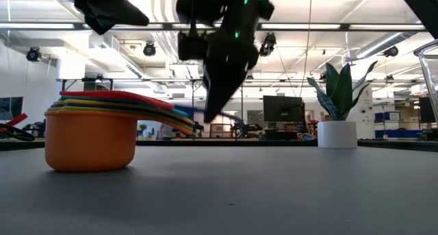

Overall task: Nest measuring cups in basket
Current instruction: Stack the blue measuring cup on top of the red measuring cup

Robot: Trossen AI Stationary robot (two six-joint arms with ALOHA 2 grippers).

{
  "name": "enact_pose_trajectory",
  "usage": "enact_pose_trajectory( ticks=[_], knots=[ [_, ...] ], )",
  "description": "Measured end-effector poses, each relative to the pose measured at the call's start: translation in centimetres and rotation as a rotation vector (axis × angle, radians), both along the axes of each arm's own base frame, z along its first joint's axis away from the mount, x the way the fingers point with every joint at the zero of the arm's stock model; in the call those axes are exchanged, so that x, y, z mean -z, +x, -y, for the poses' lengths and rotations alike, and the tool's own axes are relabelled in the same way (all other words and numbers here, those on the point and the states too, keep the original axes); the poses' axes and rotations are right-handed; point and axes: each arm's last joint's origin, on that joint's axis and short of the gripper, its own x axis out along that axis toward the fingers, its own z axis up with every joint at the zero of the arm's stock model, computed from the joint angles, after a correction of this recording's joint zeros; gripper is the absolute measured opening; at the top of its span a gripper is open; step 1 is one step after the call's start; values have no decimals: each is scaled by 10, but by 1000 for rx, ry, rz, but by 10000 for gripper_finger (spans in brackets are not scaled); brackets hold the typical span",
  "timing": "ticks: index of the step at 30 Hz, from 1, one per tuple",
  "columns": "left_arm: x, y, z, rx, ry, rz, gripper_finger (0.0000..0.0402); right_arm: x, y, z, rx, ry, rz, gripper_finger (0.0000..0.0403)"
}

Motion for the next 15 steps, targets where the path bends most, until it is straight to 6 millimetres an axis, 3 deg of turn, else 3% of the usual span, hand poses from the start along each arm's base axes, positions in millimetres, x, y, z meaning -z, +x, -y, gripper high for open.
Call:
enact_pose_trajectory(
  ticks=[8,15],
  knots=[
    [21,-19,-11,-77,8,19,0,-41,-6,-28,-8,43,150,147],
    [36,-26,-12,-4,-85,105,0,-55,-2,-59,-17,108,285,147]
  ],
)
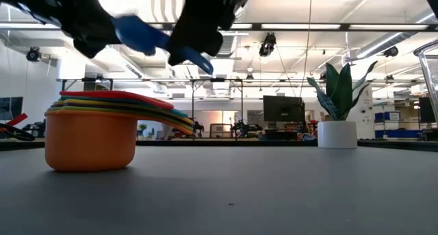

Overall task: Nest measuring cups in basket
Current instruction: Stack the blue measuring cup on top of the red measuring cup

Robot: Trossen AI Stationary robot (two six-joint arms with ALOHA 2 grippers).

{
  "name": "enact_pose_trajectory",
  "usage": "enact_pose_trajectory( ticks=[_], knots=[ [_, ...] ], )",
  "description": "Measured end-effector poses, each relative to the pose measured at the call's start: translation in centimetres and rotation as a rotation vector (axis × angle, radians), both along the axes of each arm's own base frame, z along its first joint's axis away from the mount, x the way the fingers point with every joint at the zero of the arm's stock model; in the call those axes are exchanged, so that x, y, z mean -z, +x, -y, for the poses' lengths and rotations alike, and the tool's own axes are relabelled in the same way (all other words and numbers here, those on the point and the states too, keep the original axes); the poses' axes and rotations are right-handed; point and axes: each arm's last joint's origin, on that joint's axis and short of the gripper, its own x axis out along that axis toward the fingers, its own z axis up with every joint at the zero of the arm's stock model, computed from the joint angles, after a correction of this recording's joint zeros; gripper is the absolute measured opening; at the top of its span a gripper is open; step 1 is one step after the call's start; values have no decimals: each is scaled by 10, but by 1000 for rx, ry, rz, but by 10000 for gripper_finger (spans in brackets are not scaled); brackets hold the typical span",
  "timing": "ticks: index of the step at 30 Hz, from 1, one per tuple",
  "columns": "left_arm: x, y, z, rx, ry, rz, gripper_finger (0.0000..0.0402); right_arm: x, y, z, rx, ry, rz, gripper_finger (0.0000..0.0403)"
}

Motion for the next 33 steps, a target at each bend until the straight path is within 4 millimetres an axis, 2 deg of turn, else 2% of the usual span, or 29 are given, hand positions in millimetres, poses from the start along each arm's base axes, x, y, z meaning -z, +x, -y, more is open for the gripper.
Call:
enact_pose_trajectory(
  ticks=[7,10,17,20,33],
  knots=[
    [6,0,0,-5,-23,39,0,-6,7,-29,-19,55,129,147],
    [5,0,0,-8,-27,51,0,0,13,-36,-9,82,156,148],
    [1,3,1,-12,-32,60,0,29,20,-37,57,113,59,148],
    [3,4,1,-11,-26,49,0,35,20,-36,71,114,24,148],
    [5,5,2,-8,-13,38,0,40,21,-35,79,114,5,159]
  ],
)
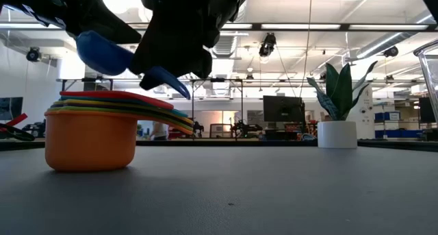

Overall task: Nest measuring cups in basket
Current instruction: Stack the blue measuring cup on top of the red measuring cup

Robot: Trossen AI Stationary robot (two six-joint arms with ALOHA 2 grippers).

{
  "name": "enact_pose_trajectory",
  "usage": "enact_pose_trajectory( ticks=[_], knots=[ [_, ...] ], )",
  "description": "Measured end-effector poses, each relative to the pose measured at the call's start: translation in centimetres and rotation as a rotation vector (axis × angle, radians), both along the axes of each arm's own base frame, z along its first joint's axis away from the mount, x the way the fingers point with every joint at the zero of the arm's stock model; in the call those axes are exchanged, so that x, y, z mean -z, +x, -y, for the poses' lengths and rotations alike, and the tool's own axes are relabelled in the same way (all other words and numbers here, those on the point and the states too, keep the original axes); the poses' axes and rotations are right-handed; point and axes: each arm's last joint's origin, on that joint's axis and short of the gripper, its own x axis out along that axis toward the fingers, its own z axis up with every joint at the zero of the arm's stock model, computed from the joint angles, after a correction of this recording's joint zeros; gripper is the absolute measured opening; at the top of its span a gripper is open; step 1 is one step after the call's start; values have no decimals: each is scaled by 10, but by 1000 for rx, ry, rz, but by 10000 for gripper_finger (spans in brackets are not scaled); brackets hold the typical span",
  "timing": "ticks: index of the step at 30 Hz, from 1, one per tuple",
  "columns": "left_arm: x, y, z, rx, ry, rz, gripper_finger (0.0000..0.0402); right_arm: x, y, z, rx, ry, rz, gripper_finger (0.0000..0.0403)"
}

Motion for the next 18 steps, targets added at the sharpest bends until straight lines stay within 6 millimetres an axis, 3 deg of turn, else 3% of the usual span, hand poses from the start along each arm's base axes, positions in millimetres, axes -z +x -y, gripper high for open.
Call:
enact_pose_trajectory(
  ticks=[9,18],
  knots=[
    [0,0,0,3,-2,1,0,18,4,-1,7,-1,-41,173],
    [0,0,1,33,8,-6,0,15,3,-1,5,-1,-36,208]
  ],
)
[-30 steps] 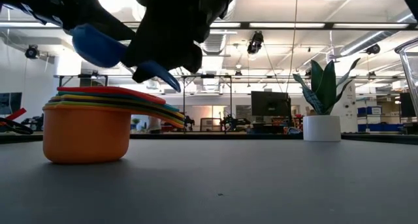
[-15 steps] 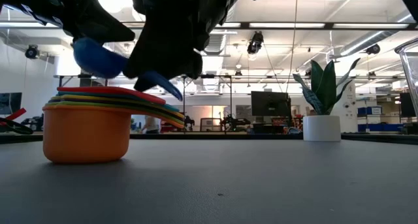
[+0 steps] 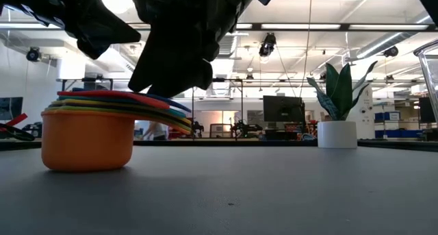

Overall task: Nest measuring cups in basket
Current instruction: Stack the blue measuring cup on top of the red measuring cup, then put the nested measuring cups into the transparent bin

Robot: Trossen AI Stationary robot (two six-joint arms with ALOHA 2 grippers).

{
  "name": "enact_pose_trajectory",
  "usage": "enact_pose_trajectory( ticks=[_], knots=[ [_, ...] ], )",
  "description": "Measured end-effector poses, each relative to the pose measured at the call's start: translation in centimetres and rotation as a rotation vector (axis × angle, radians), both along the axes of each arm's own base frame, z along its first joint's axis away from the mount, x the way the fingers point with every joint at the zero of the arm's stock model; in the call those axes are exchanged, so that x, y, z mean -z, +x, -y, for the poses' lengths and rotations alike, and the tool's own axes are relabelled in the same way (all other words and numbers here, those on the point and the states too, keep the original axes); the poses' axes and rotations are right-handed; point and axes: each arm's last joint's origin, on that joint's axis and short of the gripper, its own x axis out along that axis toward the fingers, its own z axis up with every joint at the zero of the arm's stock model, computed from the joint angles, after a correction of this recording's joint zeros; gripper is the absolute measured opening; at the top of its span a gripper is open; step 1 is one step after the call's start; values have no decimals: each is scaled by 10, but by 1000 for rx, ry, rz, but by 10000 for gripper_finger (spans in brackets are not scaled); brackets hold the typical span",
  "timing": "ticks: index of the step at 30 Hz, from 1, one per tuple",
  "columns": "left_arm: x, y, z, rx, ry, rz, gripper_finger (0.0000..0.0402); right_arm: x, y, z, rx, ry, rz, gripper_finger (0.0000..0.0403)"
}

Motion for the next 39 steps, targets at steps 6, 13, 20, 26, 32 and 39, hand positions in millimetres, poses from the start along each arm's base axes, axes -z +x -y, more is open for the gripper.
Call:
enact_pose_trajectory(
  ticks=[6,13,20,26,32,39],
  knots=[
    [0,0,0,7,2,-2,0,-9,3,-1,-28,-16,33,239],
    [0,0,0,7,5,-2,0,-25,4,-6,-57,29,44,292],
    [0,0,0,11,16,-5,0,-22,0,-9,-60,31,-4,366],
    [0,0,0,12,25,-5,0,-22,1,-6,-3,-36,10,397],
    [0,0,0,12,33,0,0,-17,5,-8,12,-15,8,400],
    [-1,0,0,9,31,7,0,-4,17,-15,30,-44,-33,400]
  ],
)
